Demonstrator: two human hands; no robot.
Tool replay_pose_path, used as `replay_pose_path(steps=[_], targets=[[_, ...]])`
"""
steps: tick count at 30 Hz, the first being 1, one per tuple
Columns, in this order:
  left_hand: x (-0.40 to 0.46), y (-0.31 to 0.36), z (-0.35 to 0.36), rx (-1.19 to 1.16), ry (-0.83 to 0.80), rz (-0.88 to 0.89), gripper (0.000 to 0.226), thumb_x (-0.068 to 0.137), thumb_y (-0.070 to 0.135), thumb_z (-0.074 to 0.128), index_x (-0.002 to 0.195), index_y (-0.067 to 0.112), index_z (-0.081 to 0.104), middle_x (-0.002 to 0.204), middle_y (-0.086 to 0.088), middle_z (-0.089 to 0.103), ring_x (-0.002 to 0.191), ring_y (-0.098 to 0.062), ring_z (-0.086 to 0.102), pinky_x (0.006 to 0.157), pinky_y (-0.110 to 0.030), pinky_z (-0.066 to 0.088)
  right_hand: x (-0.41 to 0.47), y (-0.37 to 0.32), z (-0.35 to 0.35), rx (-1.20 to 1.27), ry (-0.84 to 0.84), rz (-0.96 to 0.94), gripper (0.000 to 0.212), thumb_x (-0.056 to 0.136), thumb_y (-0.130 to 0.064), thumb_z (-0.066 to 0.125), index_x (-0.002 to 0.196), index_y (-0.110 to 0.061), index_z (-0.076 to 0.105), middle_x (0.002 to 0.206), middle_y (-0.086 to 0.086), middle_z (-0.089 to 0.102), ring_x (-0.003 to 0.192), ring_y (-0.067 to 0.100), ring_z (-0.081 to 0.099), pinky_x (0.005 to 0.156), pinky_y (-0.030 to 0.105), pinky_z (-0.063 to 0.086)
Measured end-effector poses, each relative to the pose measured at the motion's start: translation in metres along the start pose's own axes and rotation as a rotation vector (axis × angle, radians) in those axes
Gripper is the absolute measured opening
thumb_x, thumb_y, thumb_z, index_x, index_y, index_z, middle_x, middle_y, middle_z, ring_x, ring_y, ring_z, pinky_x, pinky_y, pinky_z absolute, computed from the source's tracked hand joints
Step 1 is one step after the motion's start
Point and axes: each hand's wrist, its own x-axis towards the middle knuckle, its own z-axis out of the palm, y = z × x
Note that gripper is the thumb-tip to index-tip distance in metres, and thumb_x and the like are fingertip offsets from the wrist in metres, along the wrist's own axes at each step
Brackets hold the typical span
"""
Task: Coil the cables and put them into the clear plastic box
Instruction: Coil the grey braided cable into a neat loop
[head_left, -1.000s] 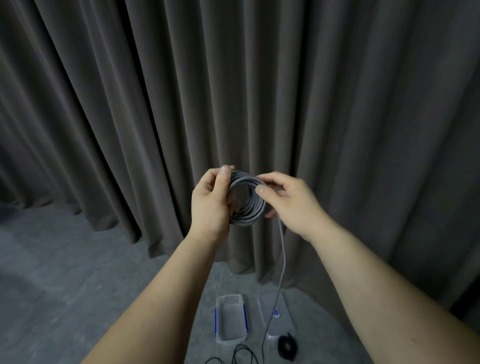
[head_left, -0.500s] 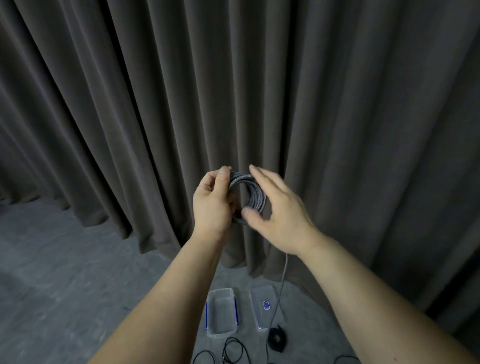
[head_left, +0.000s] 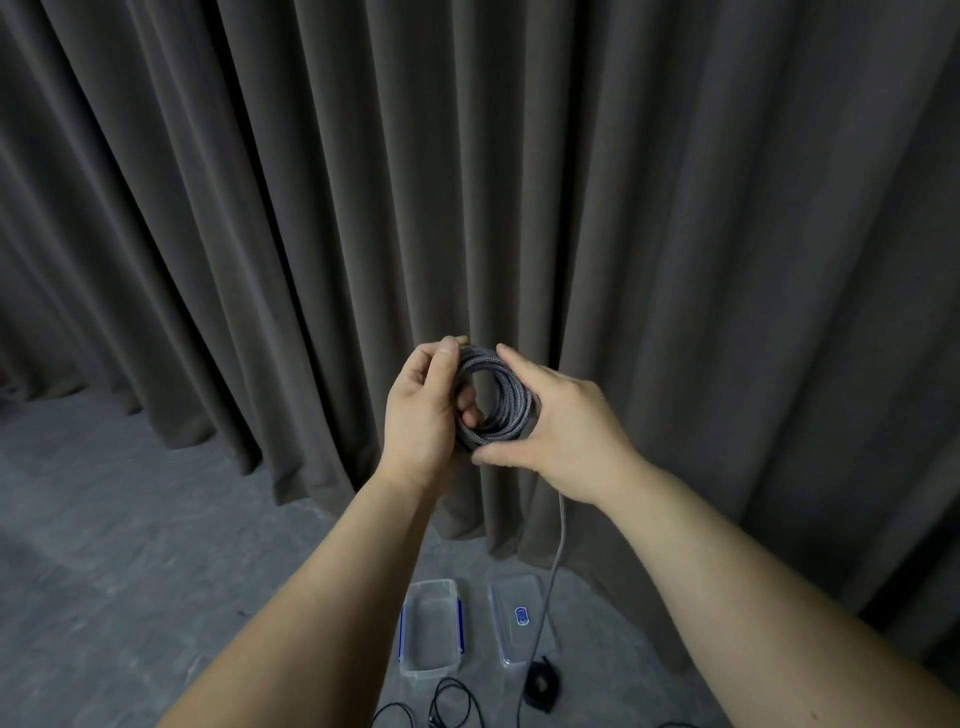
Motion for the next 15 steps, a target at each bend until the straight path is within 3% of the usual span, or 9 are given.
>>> replay_pose_path(steps=[2, 5, 9, 12, 15], targets=[[-0.002, -0.002, 0.003, 0.034, -0.019, 0.026, 0.018, 0.095, 0.031, 0.058, 0.094, 0.013, 0.055, 0.052, 0.004, 0.044, 0.042, -0.009, 0.039, 0.045, -0.021, 0.036, -0.001, 0.001, -0.004, -0.005, 0.005, 0.014, 0.106, 0.054, -0.043, 0.089, 0.146, -0.031, 0.036, 0.139, -0.010, 0.053, 0.126, 0.006, 0.048, 0.105, 0.020, 0.037], [-0.003, -0.007, 0.005, 0.112, -0.037, 0.068, 0.037, 0.074, 0.038, 0.072, 0.101, 0.016, 0.058, 0.061, 0.008, 0.055, 0.051, -0.006, 0.049, 0.052, -0.021, 0.044, 0.001, 0.003, -0.008, -0.023, 0.001, 0.037, 0.104, 0.056, -0.042, 0.087, 0.146, -0.032, 0.036, 0.136, -0.008, 0.056, 0.124, 0.008, 0.051, 0.102, 0.022, 0.040], [0.004, -0.011, 0.004, 0.173, 0.101, 0.128, 0.038, 0.069, 0.042, 0.073, 0.099, 0.021, 0.063, 0.077, 0.002, 0.059, 0.068, -0.010, 0.055, 0.069, -0.031, 0.047, 0.006, 0.000, -0.003, 0.032, -0.017, 0.047, 0.103, 0.059, -0.043, 0.085, 0.146, -0.040, 0.030, 0.138, -0.009, 0.054, 0.123, 0.008, 0.051, 0.102, 0.026, 0.042], [0.021, -0.004, -0.005, 0.145, 0.201, 0.168, 0.035, 0.067, 0.043, 0.071, 0.095, 0.023, 0.065, 0.079, 0.001, 0.060, 0.074, -0.013, 0.055, 0.075, -0.037, 0.047, 0.010, 0.003, 0.010, 0.110, -0.085, 0.121, 0.096, 0.072, -0.030, 0.077, 0.146, -0.048, 0.018, 0.122, -0.011, 0.061, 0.093, 0.010, 0.062, 0.091, 0.026, 0.049], [0.044, 0.015, -0.025, 0.092, 0.324, 0.212, 0.029, 0.074, 0.035, 0.071, 0.096, 0.017, 0.065, 0.073, 0.000, 0.056, 0.062, -0.010, 0.052, 0.067, -0.033, 0.045, 0.011, 0.015, 0.022, 0.279, -0.143, 0.260, 0.060, 0.083, -0.006, 0.061, 0.132, -0.033, 0.039, 0.088, 0.005, 0.066, 0.058, 0.015, 0.059, 0.064, 0.030, 0.054]])
